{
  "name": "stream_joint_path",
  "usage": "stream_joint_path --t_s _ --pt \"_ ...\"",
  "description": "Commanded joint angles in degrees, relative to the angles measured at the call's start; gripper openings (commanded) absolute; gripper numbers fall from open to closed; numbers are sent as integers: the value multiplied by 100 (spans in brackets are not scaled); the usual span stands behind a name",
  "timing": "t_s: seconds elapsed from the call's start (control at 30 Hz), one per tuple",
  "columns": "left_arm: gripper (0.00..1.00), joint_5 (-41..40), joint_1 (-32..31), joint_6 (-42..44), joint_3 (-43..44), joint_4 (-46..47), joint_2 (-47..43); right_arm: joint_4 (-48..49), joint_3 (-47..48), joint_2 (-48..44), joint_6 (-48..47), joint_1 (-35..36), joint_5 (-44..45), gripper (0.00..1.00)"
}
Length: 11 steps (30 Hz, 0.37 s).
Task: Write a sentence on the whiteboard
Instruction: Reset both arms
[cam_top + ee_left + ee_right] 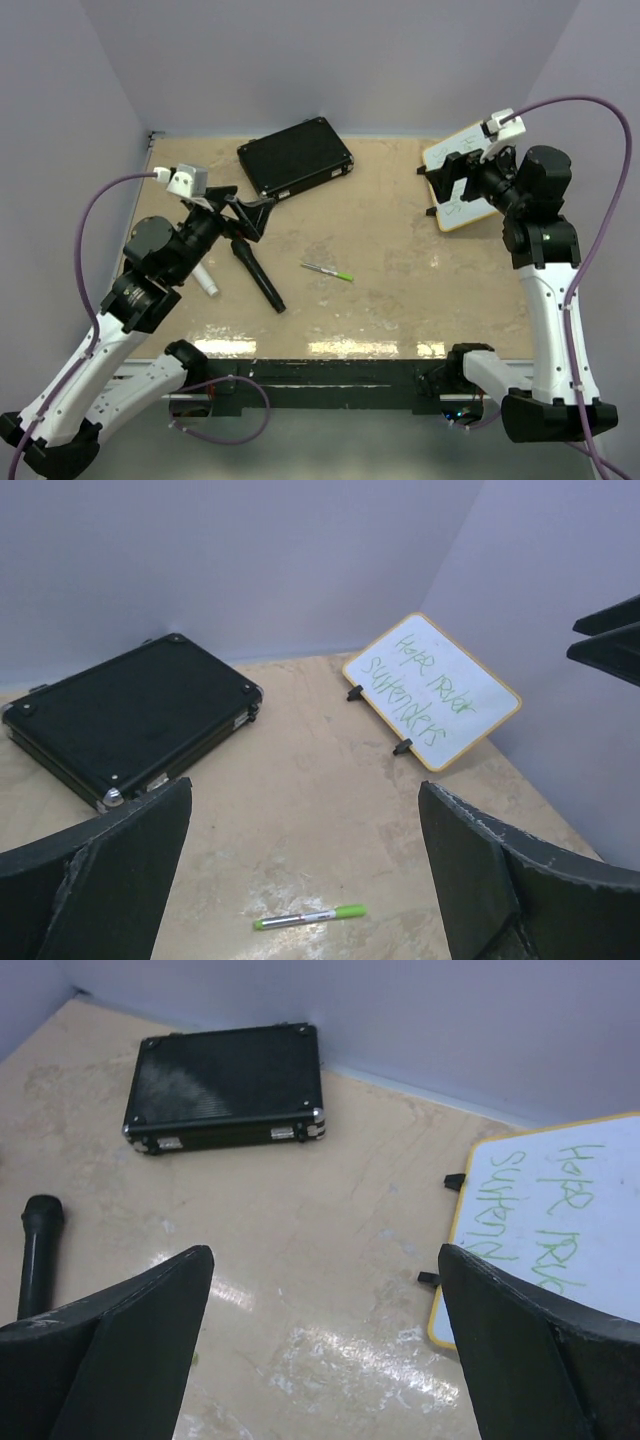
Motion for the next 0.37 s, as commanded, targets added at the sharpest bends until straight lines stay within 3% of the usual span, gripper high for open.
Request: stream_joint_path --t_s 0.0,0.33 --pt "100 -344 43 307 138 -708 -31 355 233 -275 761 -12 876 99" --pt "100 -343 43 421 287 -920 -101 451 83 -389 841 -21 1201 99"
